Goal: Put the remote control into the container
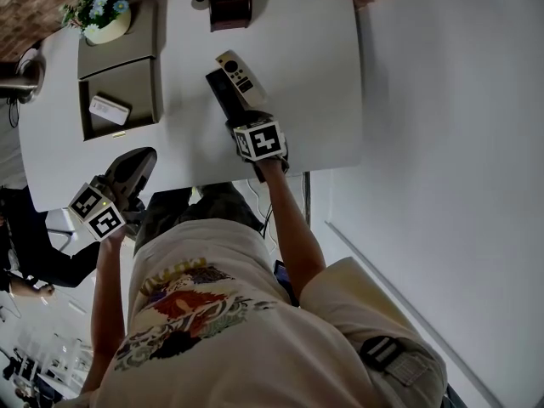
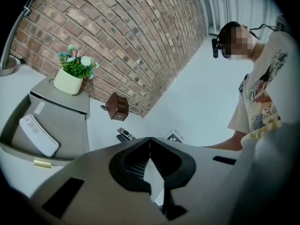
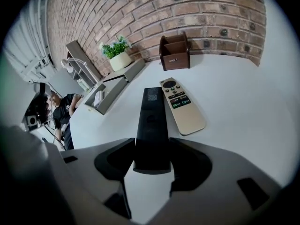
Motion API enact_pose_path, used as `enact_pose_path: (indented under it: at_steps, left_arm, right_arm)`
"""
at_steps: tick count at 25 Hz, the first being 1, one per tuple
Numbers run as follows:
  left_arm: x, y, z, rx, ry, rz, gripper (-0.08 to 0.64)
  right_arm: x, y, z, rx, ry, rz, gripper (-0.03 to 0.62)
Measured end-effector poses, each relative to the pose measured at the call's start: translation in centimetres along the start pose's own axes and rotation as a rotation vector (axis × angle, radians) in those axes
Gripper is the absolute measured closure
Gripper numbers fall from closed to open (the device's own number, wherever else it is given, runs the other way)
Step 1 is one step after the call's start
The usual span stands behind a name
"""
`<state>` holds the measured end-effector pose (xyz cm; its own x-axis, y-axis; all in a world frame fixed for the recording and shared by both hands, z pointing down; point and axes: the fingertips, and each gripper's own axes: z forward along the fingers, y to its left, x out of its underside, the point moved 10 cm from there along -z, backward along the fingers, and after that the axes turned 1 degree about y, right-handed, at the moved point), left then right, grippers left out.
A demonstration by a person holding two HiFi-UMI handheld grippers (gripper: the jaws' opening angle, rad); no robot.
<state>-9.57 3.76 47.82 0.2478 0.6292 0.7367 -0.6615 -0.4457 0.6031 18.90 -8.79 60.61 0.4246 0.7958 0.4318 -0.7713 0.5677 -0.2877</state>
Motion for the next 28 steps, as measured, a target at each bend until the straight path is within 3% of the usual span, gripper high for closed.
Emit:
enact_pose_path:
  at_steps: [8, 18, 28]
  left_arm:
    - [-0.1, -0.2, 0.0, 0.007, -0.012, 0.008, 0.555]
    - [0.4, -0.4, -0.7, 0.009, -0.04, -0.004, 0.555]
    - [-1.1, 0.8, -2.5, 0.054, -0.088, -0.03, 0.555]
  right_arm:
    - [-0.5, 0.1, -1.0, -0.032, -0.044, 0.043, 0.359]
    - [-0.9, 0.2, -2.1, -0.199, -0.162, 0.304, 0.362]
    - [-2.5, 2.8, -4.6, -0.132, -0.193, 0.262, 0.364]
